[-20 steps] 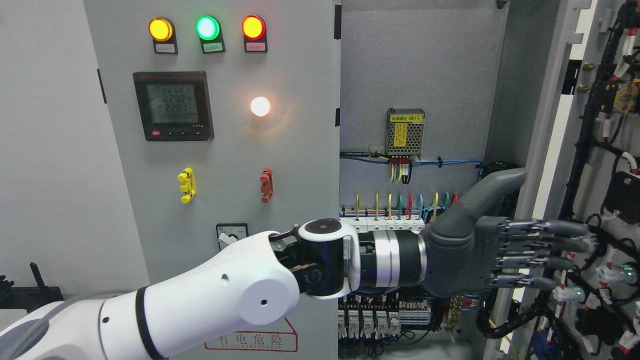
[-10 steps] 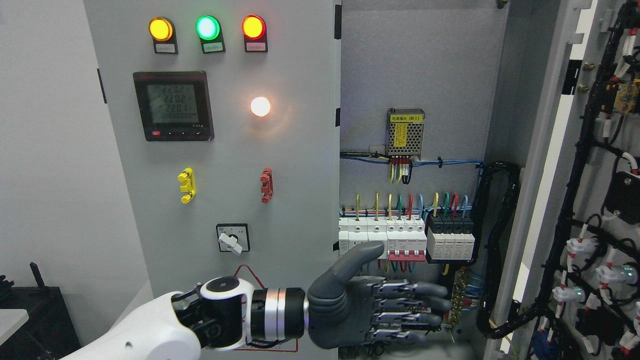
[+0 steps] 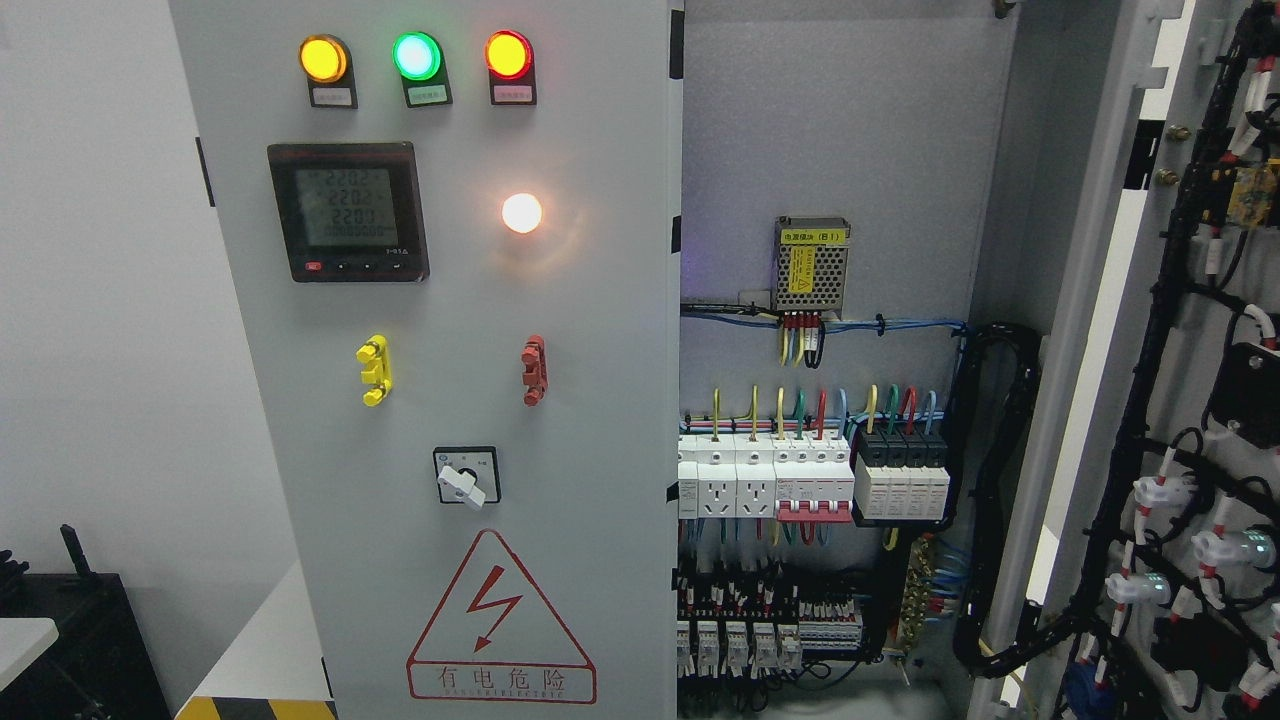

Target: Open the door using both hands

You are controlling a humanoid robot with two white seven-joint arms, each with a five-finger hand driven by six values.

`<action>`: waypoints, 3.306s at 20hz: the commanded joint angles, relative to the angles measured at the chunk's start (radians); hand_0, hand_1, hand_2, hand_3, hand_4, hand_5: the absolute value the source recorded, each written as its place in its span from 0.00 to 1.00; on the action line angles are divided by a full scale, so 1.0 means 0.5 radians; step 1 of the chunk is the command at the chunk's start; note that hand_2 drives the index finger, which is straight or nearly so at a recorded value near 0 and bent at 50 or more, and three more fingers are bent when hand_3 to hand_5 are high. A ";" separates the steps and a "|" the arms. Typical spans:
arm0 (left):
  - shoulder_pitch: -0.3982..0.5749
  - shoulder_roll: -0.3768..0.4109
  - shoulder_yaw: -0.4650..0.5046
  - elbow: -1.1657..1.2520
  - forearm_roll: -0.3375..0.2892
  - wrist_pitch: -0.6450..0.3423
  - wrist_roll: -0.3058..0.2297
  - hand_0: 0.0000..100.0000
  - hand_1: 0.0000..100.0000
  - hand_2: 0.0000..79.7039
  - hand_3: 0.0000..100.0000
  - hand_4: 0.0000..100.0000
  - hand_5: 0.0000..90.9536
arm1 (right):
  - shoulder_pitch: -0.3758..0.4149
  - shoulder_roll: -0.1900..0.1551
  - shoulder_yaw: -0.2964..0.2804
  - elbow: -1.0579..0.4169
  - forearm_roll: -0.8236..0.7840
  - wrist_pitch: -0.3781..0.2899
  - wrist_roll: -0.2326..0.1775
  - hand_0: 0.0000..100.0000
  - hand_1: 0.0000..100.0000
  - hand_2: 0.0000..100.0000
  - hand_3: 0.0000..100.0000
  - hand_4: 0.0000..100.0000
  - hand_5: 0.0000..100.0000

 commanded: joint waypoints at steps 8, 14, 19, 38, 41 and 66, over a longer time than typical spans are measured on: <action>1.053 0.240 0.304 0.663 -0.715 -0.589 -0.016 0.00 0.00 0.00 0.00 0.03 0.00 | 0.000 0.000 0.028 0.000 0.028 0.000 -0.002 0.00 0.00 0.00 0.00 0.00 0.00; 1.480 -0.183 0.543 1.344 -1.150 -0.930 -0.016 0.00 0.00 0.00 0.00 0.03 0.00 | 0.000 0.000 0.028 0.000 0.028 0.000 -0.002 0.00 0.00 0.00 0.00 0.00 0.00; 1.814 -0.600 1.064 1.712 -1.631 -0.958 -0.009 0.00 0.00 0.00 0.00 0.03 0.00 | 0.000 0.000 0.028 0.000 0.028 0.000 -0.002 0.00 0.00 0.00 0.00 0.00 0.00; 1.714 -1.469 1.461 2.928 -1.865 -0.955 0.453 0.00 0.00 0.00 0.00 0.03 0.00 | 0.000 0.000 0.025 0.000 0.028 0.000 -0.002 0.00 0.00 0.00 0.00 0.00 0.00; 1.698 -1.552 1.516 3.047 -1.869 -0.955 0.576 0.00 0.00 0.00 0.00 0.03 0.00 | 0.000 0.000 0.028 0.000 0.028 0.000 -0.002 0.00 0.00 0.00 0.00 0.00 0.00; 1.658 -1.644 2.201 3.146 -2.252 -0.887 0.843 0.00 0.00 0.00 0.00 0.03 0.00 | 0.202 -0.150 0.046 -0.637 0.015 -0.003 -0.002 0.00 0.00 0.00 0.00 0.00 0.00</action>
